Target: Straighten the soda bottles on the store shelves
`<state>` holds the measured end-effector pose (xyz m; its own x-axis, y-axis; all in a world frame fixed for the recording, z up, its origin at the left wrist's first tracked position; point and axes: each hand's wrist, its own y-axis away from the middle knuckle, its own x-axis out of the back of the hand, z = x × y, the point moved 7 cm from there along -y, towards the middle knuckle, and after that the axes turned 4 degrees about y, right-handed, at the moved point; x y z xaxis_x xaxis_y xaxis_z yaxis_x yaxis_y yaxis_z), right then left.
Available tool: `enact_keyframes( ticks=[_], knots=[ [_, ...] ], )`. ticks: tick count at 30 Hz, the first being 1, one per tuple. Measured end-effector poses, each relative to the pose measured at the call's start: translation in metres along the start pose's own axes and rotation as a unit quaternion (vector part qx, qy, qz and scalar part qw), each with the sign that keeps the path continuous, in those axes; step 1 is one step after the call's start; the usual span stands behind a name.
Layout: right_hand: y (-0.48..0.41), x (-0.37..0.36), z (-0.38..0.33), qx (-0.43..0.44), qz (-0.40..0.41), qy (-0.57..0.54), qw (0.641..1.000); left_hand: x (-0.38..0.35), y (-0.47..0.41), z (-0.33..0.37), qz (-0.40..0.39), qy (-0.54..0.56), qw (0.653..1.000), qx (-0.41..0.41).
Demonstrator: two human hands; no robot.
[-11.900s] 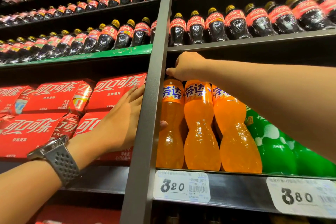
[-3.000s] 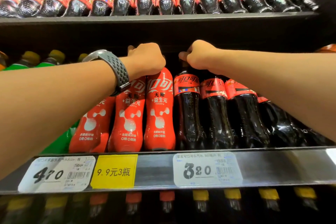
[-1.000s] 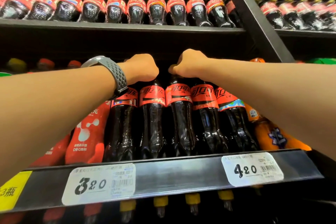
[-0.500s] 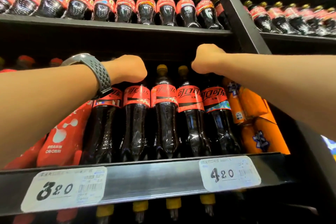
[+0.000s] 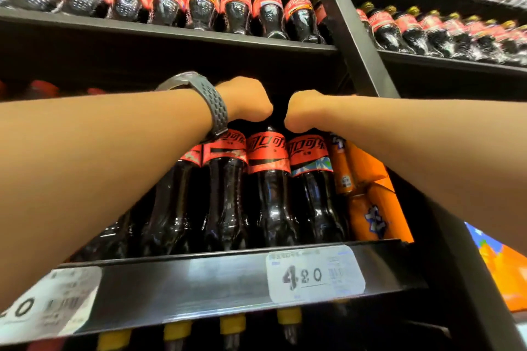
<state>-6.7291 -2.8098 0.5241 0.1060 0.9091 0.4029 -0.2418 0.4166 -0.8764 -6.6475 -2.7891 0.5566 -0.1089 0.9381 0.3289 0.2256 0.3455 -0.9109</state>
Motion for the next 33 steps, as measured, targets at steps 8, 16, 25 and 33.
enact_keyframes(
  ticks=[8, 16, 25, 33],
  knots=[
    [0.0, 0.005, 0.008, -0.036, 0.004, -0.033, 0.999, -0.006, -0.003, 0.007, -0.007, 0.036, 0.999, 0.021],
    [0.0, 0.009, 0.013, -0.049, 0.017, -0.031, 0.998, -0.003, -0.002, 0.001, 0.045, 0.11, 0.989, 0.083],
    [0.006, 0.005, 0.0, 0.01, -0.038, 0.016, 0.999, 0.0, 0.002, 0.006, 0.019, 0.071, 0.995, 0.064],
    [0.027, 0.035, 0.014, -0.029, 0.112, -0.09, 0.989, 0.035, 0.037, -0.004, 0.099, 0.061, 0.993, 0.018]
  ],
)
